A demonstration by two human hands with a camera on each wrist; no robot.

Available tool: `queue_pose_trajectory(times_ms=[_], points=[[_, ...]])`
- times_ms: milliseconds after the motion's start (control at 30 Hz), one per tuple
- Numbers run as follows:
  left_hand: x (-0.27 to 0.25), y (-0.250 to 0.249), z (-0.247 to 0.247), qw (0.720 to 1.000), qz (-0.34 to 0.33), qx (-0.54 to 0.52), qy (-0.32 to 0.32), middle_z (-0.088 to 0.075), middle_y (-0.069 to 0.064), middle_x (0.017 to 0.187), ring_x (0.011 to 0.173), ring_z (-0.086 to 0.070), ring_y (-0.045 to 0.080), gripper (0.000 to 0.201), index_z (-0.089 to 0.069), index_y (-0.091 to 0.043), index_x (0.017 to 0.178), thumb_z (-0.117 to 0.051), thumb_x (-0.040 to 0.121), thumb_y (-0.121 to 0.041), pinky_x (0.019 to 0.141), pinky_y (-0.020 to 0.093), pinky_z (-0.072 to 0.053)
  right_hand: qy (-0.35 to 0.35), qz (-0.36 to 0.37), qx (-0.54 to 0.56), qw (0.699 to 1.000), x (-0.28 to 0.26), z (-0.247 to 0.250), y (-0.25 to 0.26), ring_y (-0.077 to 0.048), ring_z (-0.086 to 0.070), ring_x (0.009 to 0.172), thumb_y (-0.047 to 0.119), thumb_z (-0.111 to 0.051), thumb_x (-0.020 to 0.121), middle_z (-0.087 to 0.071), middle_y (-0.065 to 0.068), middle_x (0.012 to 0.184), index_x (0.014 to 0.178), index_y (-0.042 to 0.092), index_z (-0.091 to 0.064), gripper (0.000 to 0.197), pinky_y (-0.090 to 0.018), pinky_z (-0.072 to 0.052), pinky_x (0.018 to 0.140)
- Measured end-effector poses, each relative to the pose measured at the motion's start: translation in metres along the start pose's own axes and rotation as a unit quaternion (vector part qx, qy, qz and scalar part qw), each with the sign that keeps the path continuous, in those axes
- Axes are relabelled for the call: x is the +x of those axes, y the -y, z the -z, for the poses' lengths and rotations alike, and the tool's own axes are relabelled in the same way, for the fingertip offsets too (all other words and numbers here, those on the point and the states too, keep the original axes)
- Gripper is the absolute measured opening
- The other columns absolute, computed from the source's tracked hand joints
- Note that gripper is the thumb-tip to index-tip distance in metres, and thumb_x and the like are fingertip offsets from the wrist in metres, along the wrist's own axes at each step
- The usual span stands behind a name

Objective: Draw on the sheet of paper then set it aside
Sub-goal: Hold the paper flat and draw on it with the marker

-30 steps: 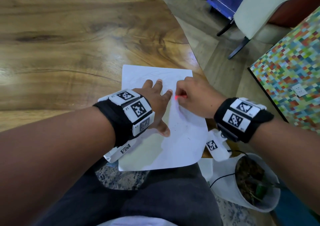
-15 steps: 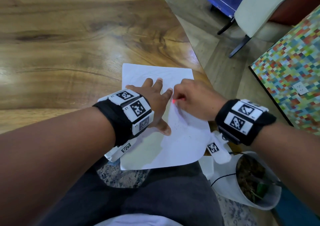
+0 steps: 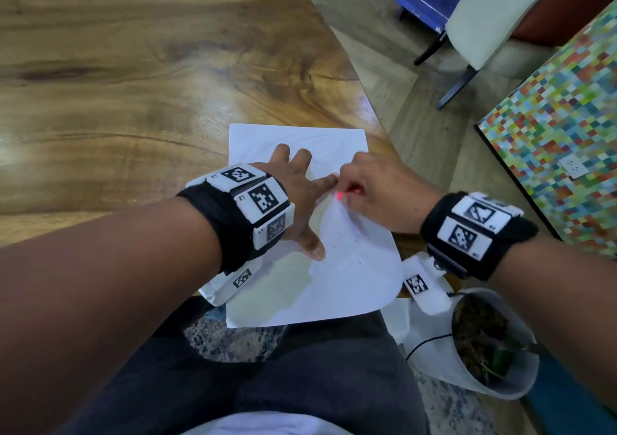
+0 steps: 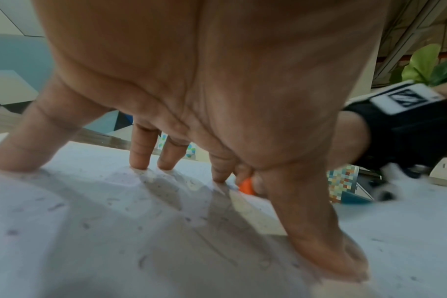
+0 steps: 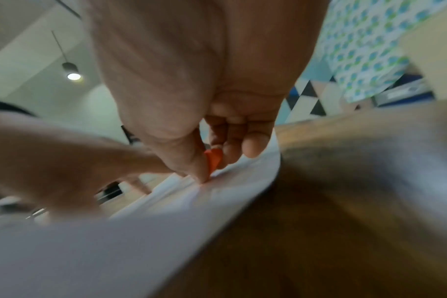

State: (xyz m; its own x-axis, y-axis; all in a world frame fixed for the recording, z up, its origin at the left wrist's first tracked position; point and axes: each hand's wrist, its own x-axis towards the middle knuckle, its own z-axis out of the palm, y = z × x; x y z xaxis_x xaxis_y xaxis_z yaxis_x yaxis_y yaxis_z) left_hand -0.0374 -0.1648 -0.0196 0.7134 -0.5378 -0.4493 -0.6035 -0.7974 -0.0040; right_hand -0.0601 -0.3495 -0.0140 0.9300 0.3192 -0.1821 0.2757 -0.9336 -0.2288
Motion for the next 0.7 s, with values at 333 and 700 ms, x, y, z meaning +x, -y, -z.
queue_pose_trajectory(times_ms=[333,700], points=[[0.004,-0.005,0.008,0.998,-0.03,0.044,0.019,0.006,0.002,0.169,0.151,-0.011,0.035,0.125,-0.004,-0.037,0.161,-0.071,0.065,-0.083,0.099,0.055,-0.044,-0.034,-0.049,0.003,0.998,0.013,0.005,-0.023,-0.016,-0.056,0.087,0.026,-0.059,0.09,-0.056,0.005,0.091,0.086,0.022,-0.065,0.008,-0.032,-0.047,0.077],[0.009,-0.01,0.005,0.999,-0.032,0.032,0.014,-0.004,0.002,0.167,0.146,-0.017,0.036,0.125,0.003,-0.046,0.158,-0.07,0.065,-0.084,0.083,0.047,-0.047,0.041,0.07,0.006,0.997,-0.022,-0.005,-0.01,-0.011,-0.052,0.087,0.027,-0.059,0.089,-0.047,0.012,0.091,0.091,0.027,-0.066,0.007,-0.034,-0.047,0.08]])
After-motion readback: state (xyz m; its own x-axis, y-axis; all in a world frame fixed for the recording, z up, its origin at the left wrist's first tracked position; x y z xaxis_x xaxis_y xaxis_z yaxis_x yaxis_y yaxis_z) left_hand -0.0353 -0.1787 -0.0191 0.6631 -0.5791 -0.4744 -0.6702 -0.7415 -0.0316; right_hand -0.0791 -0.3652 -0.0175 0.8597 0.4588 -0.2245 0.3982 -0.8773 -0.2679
